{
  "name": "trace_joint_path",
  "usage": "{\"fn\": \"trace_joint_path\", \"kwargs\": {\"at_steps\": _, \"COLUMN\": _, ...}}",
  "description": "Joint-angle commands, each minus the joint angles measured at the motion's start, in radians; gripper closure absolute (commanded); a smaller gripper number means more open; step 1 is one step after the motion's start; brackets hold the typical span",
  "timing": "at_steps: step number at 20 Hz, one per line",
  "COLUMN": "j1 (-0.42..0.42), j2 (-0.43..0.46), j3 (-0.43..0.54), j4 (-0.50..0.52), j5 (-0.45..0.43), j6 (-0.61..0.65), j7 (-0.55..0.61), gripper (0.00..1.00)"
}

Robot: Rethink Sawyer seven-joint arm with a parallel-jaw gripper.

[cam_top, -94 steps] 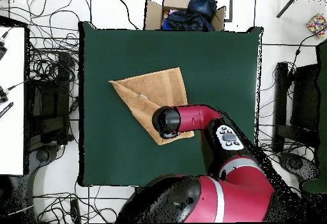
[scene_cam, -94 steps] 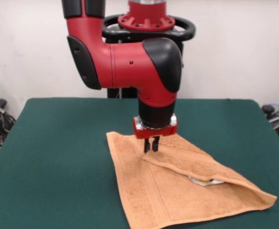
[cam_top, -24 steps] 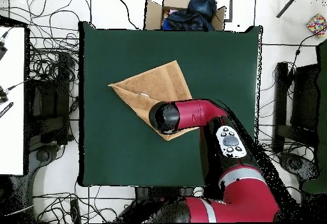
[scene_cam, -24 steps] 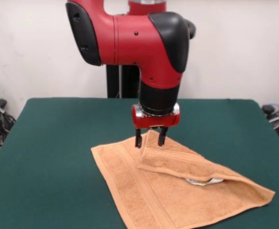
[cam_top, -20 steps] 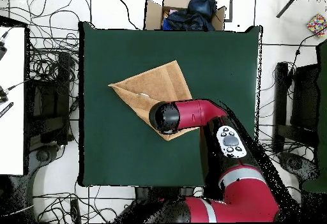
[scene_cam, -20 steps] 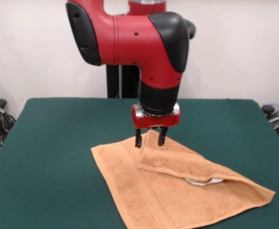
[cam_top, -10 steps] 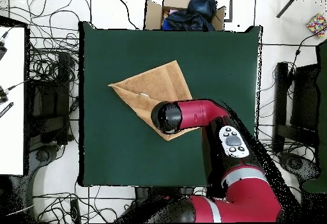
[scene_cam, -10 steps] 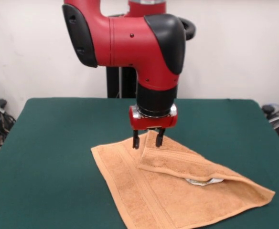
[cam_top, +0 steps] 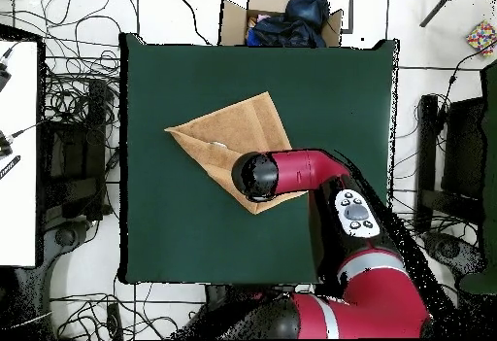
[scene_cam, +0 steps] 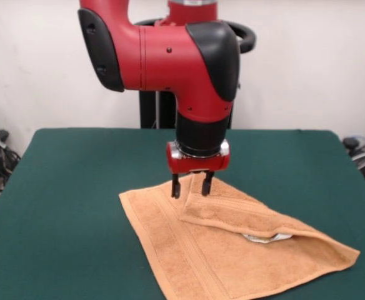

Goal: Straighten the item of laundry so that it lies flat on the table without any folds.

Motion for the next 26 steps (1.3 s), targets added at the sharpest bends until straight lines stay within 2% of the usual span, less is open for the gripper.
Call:
{"fn": "trace_joint_path", "kwargs": {"at_steps": 1, "j1": -0.009, "j2": 0.044, "j3": 0.087, "j4": -0.051, "j5": -0.020, "j6": 0.108, "j7": -0.108, "gripper": 0.00}}
{"fn": "trace_joint_path", "kwargs": {"at_steps": 15, "j1": -0.004, "j2": 0.062, "j3": 0.086, "j4": -0.067, "j5": -0.024, "j6": 0.102, "j7": -0.105, "gripper": 0.00}}
{"fn": "trace_joint_path", "kwargs": {"at_steps": 26, "j1": 0.001, "j2": 0.108, "j3": 0.077, "j4": -0.102, "j5": -0.045, "j6": 0.084, "j7": -0.110, "gripper": 0.00}}
